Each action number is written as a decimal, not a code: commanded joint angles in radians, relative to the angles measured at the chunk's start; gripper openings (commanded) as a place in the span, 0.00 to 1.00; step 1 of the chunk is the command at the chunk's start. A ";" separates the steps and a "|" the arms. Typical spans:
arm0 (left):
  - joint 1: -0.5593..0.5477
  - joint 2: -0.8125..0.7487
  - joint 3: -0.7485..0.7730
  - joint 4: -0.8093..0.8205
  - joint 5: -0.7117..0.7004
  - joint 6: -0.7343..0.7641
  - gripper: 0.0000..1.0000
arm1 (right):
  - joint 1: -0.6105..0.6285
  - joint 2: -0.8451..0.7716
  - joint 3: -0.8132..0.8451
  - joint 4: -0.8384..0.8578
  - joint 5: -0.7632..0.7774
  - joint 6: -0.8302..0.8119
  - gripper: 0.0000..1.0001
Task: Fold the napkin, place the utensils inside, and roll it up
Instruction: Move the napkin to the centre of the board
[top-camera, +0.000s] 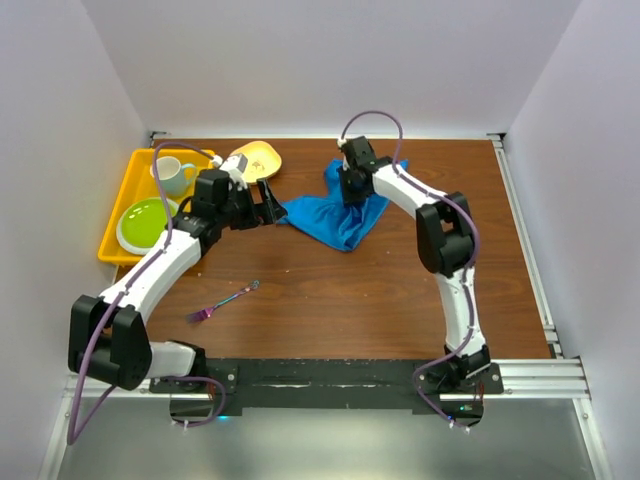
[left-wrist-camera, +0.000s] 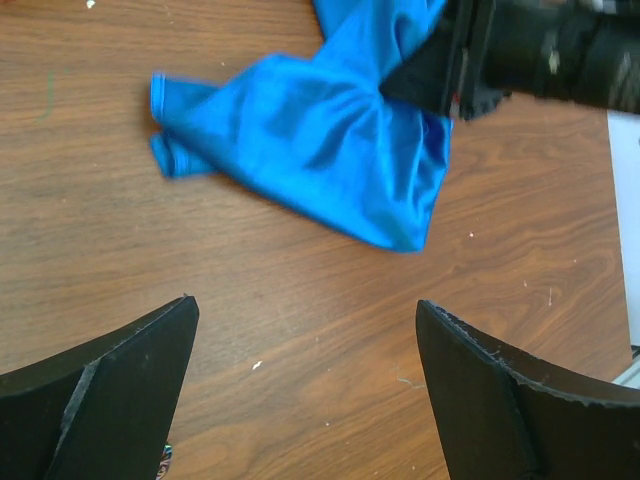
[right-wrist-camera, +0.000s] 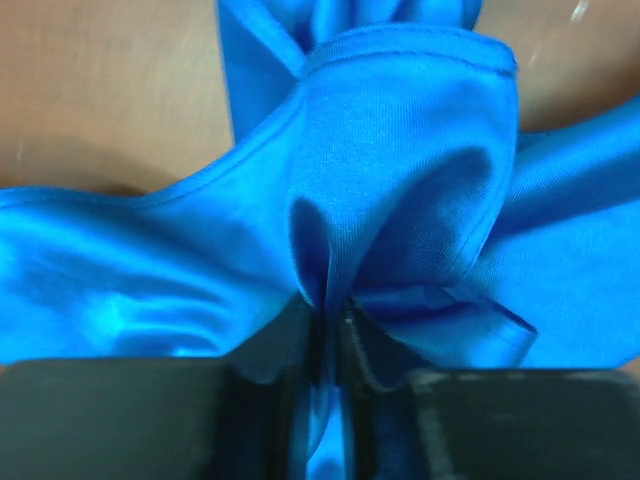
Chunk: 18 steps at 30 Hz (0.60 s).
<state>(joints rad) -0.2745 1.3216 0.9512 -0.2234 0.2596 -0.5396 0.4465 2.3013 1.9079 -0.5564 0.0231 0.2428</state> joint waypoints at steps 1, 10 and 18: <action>-0.017 -0.024 0.001 0.065 0.027 -0.014 0.95 | 0.073 -0.355 -0.263 0.006 0.038 0.019 0.10; -0.161 0.044 -0.002 0.070 -0.005 0.007 0.98 | 0.225 -1.027 -0.980 0.165 -0.154 0.179 0.81; -0.305 0.195 0.058 0.075 -0.022 -0.060 0.98 | 0.163 -0.846 -0.695 -0.077 0.257 0.128 0.98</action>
<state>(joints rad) -0.5282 1.4441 0.9524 -0.1638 0.2584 -0.5552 0.6579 1.3148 1.0588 -0.5507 0.0654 0.3660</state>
